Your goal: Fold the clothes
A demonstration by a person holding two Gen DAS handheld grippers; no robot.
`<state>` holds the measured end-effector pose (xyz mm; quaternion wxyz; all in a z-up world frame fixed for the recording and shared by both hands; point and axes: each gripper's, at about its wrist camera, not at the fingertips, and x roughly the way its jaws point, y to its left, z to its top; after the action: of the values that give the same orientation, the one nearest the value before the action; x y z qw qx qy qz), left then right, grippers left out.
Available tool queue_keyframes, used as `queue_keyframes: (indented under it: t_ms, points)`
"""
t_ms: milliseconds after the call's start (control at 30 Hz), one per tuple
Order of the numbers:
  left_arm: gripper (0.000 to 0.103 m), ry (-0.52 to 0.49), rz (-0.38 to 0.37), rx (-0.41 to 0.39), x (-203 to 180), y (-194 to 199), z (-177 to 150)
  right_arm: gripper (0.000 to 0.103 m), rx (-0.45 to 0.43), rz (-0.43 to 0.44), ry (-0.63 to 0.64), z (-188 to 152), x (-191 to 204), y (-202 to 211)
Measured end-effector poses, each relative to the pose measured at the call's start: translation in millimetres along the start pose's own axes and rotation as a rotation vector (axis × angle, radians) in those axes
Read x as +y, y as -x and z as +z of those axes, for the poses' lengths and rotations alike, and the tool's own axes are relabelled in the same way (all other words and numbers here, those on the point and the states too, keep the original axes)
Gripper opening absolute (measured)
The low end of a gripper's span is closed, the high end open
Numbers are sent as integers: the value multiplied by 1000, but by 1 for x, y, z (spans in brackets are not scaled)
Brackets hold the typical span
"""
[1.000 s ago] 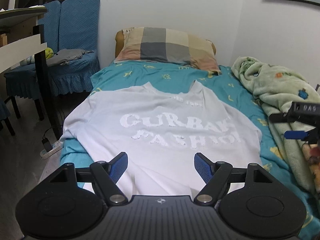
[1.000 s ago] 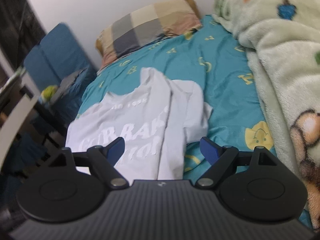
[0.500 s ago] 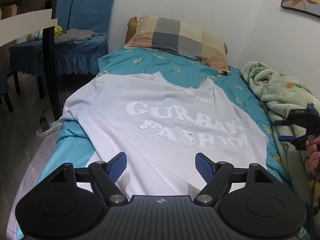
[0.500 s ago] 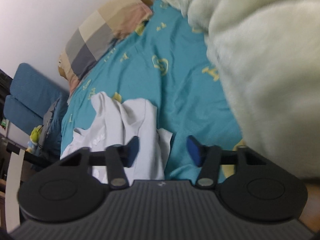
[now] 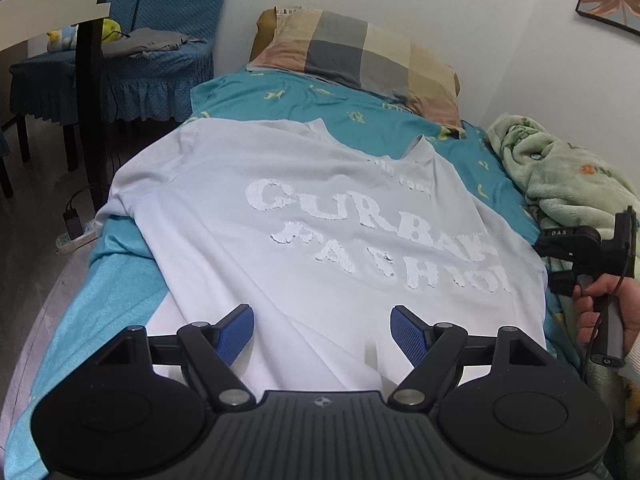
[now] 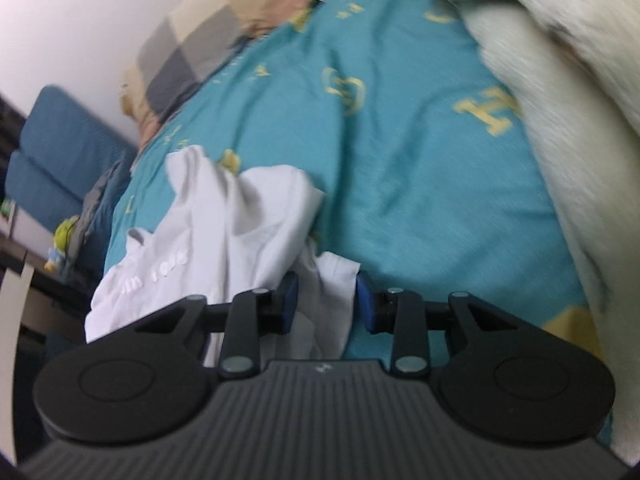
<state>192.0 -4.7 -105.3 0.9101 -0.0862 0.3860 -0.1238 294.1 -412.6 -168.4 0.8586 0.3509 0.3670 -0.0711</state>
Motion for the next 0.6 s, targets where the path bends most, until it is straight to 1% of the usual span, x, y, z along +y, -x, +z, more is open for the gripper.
queue_keyframes:
  t_ms: [33, 100, 267, 333, 400, 467, 500, 533, 600]
  points:
    - [78, 0, -1, 3, 0, 0, -1, 7, -8, -2, 18, 0, 4, 1]
    - [78, 5, -4, 6, 1, 0, -1, 5, -24, -7, 53, 0, 11, 4]
    - [78, 26, -11, -11, 3, 9, -1, 4, -198, -59, 139, 21, 35, 42]
    - [78, 19, -9, -20, 1, 12, -1, 4, -308, -128, 196, 36, 41, 60]
    - [78, 12, -9, -28, -1, 15, 0, 4, -393, -191, 222, 50, 42, 72]
    - [78, 11, -10, -37, -2, 16, 1, 4, -459, -268, 245, 60, 35, 80]
    - [78, 8, -6, -40, -2, 15, 1, 4, -484, -316, 267, 63, 32, 80]
    - [78, 5, 0, -42, -2, 14, 2, 4, -488, -346, 285, 64, 28, 76]
    - [78, 0, 13, -34, -1, 10, 3, 4, -438, -365, 275, 66, 15, 59]
